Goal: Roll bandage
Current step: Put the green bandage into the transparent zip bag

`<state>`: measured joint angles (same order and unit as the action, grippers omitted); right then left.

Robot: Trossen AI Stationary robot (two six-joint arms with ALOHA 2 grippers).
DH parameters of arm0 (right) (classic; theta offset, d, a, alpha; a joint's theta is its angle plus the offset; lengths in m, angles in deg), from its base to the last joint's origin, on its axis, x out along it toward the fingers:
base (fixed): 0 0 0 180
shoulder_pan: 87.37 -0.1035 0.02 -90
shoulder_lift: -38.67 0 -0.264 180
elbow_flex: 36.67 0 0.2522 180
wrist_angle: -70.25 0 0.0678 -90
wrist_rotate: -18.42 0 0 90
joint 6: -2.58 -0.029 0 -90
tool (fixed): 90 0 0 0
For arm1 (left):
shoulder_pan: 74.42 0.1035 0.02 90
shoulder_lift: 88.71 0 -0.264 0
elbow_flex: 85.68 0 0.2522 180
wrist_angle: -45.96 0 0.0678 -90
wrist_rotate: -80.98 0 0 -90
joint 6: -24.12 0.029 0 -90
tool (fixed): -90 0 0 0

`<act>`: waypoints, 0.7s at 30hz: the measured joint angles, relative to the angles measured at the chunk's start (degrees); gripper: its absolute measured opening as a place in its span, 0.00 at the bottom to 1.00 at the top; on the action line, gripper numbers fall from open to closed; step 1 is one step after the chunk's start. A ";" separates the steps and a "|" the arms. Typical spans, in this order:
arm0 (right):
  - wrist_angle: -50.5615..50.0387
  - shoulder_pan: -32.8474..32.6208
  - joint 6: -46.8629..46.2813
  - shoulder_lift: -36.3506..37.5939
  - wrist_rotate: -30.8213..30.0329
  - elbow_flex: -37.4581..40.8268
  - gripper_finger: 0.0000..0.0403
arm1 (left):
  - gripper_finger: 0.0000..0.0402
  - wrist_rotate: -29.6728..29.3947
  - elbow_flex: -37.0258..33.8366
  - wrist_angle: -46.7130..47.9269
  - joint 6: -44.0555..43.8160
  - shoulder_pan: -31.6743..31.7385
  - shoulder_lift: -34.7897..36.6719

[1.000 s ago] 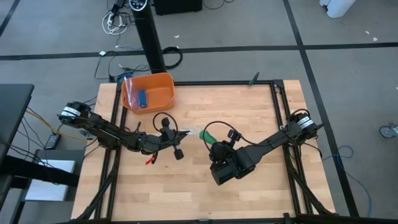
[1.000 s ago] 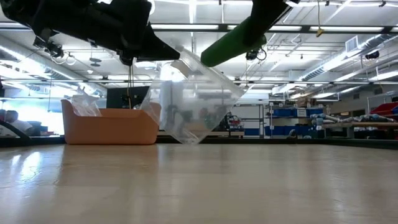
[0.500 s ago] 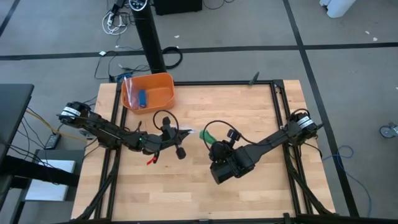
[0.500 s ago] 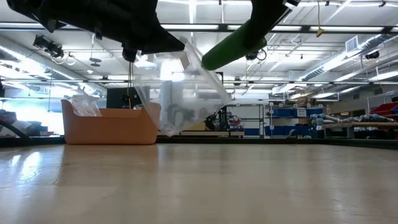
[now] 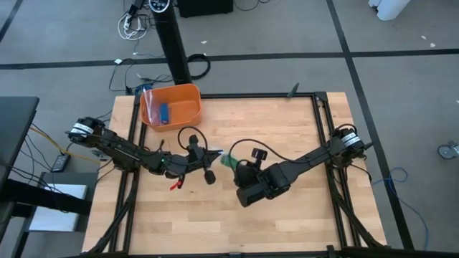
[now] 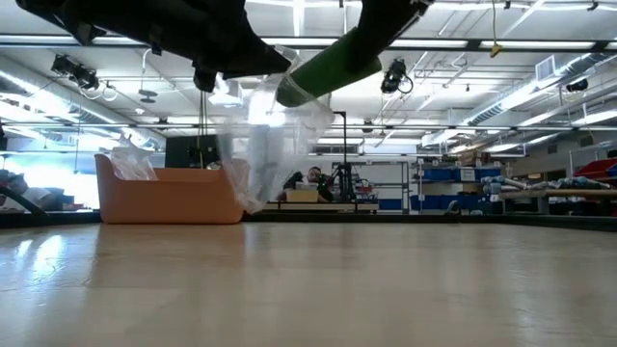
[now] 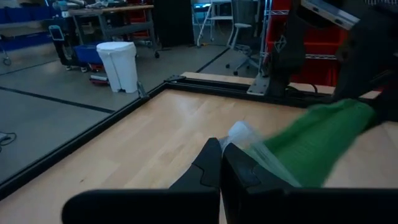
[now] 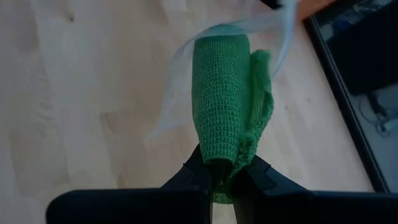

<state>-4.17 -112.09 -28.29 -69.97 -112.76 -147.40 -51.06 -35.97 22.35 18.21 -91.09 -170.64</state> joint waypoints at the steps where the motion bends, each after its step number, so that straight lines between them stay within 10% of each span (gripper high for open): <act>1: 0.34 -0.09 1.04 0.00 0.25 0.00 0.06 | 0.00 0.02 0.00 0.01 0.00 0.00 0.00; 21: 3.65 4.88 6.86 0.00 8.47 0.00 0.06 | 0.00 7.94 0.00 -0.93 -0.45 -0.58 0.00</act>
<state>-0.51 -107.20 -21.42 -69.97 -104.29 -147.40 -43.12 -35.97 21.42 17.76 -91.66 -170.64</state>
